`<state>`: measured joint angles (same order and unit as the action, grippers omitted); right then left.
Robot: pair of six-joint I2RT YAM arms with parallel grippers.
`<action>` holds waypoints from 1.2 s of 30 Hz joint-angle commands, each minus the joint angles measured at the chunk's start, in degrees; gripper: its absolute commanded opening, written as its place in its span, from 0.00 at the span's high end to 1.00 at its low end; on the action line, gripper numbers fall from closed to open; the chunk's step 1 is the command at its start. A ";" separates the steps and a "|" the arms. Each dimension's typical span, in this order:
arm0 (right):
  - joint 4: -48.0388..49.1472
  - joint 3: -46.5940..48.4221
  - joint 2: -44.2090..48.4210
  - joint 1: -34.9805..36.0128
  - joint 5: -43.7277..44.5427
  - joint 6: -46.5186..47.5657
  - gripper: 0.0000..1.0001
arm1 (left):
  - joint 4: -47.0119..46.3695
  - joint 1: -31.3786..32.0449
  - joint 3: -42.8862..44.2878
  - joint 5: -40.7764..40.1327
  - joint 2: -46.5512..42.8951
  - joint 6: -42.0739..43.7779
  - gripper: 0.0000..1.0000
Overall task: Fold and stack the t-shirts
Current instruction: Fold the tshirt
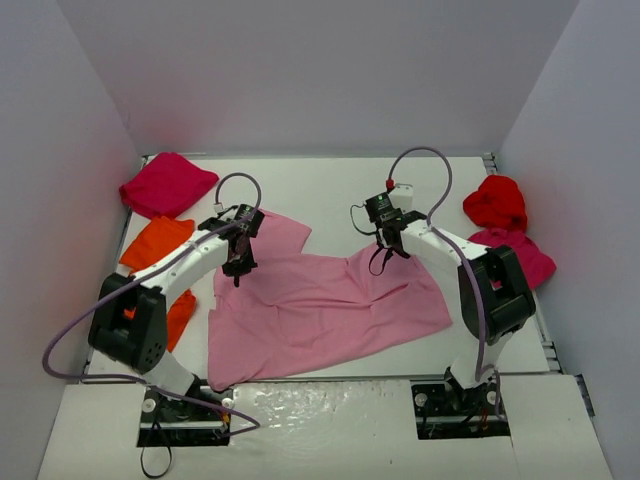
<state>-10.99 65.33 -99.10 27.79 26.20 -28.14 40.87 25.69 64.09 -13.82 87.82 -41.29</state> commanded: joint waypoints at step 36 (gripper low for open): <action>3.12 5.47 -15.86 -9.82 1.44 4.88 1.00 | -10.19 -6.87 1.35 5.52 19.65 3.71 1.00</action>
<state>-4.31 71.48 -113.65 20.54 22.37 -24.52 32.88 21.19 69.68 -9.14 105.95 -38.51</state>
